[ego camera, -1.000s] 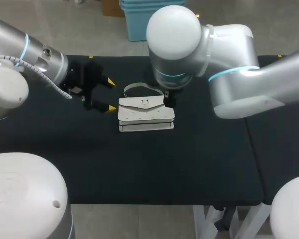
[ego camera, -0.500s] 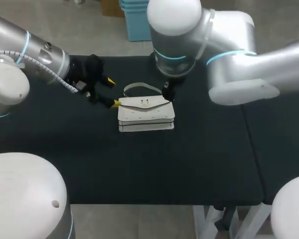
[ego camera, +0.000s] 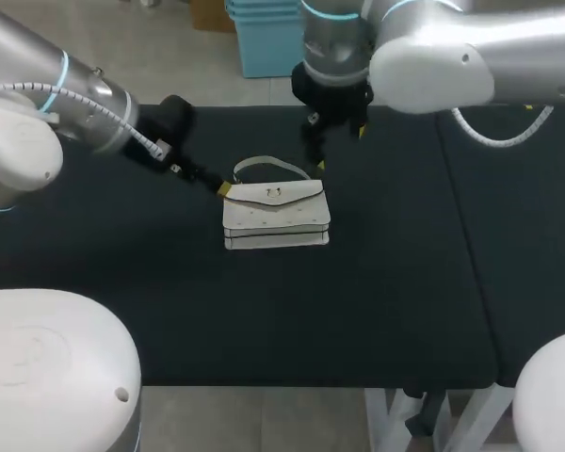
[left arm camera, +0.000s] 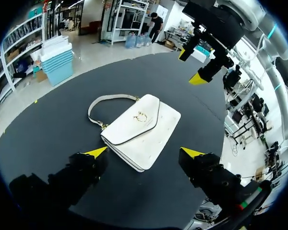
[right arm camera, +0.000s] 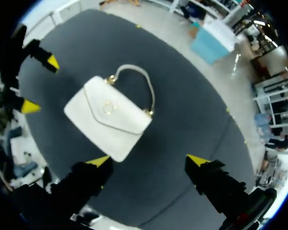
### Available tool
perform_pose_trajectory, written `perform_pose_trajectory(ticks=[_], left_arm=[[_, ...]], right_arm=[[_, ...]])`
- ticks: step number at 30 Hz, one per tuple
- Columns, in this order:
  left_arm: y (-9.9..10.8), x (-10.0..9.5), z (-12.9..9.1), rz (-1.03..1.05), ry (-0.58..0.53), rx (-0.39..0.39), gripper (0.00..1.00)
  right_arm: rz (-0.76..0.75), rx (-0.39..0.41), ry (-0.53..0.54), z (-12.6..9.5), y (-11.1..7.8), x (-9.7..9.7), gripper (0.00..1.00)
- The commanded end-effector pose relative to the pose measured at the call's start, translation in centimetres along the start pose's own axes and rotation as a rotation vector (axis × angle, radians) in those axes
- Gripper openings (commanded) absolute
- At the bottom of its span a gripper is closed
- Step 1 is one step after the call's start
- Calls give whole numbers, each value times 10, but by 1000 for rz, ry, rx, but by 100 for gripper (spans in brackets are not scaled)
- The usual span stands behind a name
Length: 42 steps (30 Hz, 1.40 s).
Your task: Pick up the bag, open it, inspect its contents, close it, and place it on the opposite side
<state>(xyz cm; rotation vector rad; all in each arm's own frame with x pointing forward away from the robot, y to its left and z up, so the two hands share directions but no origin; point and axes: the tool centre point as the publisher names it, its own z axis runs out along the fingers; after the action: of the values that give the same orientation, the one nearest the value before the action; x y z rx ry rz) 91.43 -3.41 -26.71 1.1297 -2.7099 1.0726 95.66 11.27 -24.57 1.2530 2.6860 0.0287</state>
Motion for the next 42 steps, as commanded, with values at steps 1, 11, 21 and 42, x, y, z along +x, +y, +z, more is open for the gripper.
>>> perform_pose_trajectory(ticks=[1, 11, 21, 42], left_arm=[[7, -9, 0, -694, 87, 15, 100], [21, -2, 2, -852, 183, 58, 100], [32, -8, 17, -1045, 276, 85, 100], [25, -34, 60, -1018, 434, 61, 100]], right_arm=[[392, 213, 394, 5, 1, -10, 100], [571, 83, 570, 21, -20, -17, 100], [681, -17, 688, 43, -24, -10, 100], [792, -91, 851, 79, -12, -6, 100]])
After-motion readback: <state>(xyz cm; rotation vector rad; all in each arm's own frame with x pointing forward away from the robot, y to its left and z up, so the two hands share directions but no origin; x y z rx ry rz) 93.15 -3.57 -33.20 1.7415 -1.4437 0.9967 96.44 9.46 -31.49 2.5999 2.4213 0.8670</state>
